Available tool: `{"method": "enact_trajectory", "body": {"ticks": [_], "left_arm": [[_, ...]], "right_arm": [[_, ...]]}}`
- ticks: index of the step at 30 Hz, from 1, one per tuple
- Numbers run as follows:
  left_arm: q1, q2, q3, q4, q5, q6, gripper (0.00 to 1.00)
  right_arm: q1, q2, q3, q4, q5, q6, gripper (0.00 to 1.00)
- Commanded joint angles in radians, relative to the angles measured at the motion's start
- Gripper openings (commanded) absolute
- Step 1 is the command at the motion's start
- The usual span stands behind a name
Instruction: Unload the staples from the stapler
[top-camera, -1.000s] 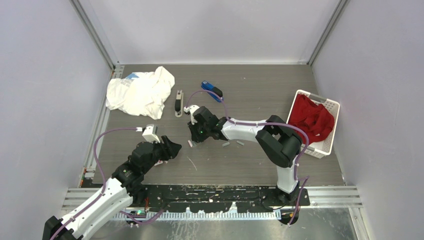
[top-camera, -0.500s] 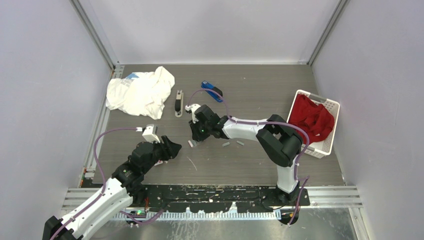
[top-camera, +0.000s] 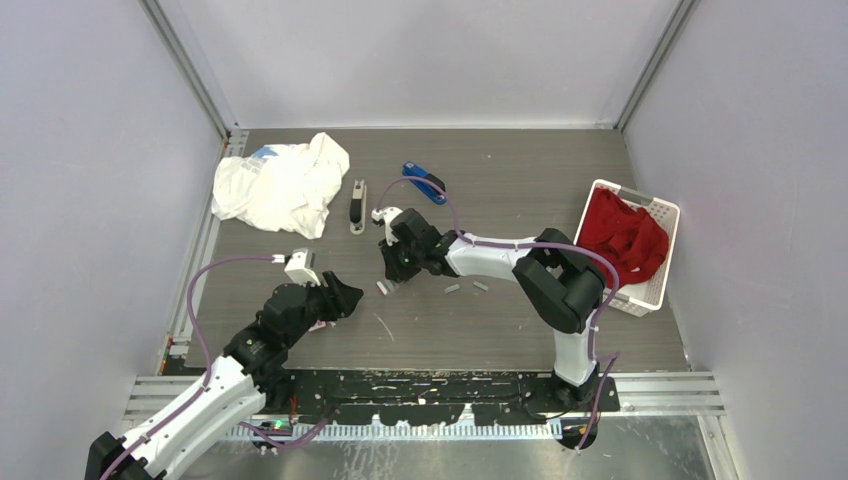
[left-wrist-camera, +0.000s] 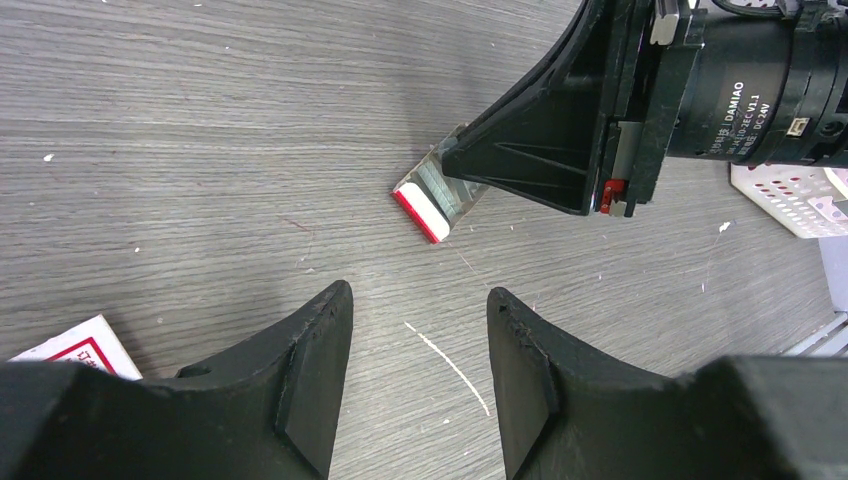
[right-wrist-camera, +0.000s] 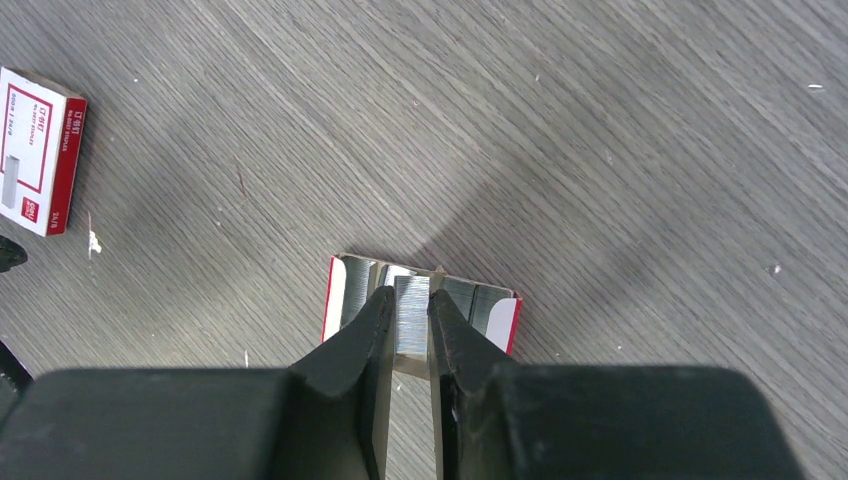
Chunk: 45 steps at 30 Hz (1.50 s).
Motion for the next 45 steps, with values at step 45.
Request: {"method": "enact_trajectory", "body": {"ticks": [45], "left_arm": [[0.003,-0.007,0.043,0.026,-0.008,0.018,0.52]], "right_arm": [[-0.002,-0.036,0.058,-0.013,-0.058,-0.017,0.34]]}}
